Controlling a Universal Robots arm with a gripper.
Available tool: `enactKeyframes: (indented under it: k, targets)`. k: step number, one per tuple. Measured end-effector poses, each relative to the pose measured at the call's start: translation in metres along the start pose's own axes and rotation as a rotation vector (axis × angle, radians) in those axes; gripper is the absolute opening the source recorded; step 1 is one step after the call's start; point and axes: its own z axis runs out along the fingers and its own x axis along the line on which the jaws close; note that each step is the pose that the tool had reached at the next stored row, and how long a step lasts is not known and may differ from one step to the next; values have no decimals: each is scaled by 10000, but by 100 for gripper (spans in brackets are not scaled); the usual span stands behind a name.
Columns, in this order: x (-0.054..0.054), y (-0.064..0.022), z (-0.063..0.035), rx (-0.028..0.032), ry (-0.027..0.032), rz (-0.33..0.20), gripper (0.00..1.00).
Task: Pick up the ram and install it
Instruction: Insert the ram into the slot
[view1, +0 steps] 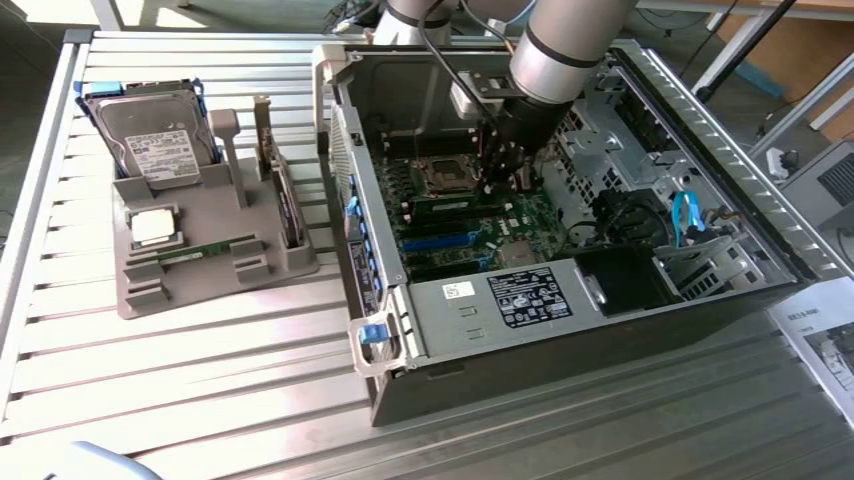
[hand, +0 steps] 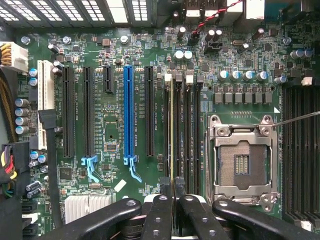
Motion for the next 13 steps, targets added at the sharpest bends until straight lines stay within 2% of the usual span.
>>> enactKeyframes:
  k: [13]
  targets:
    - [10, -11, 3, 1, -3, 1, 12]
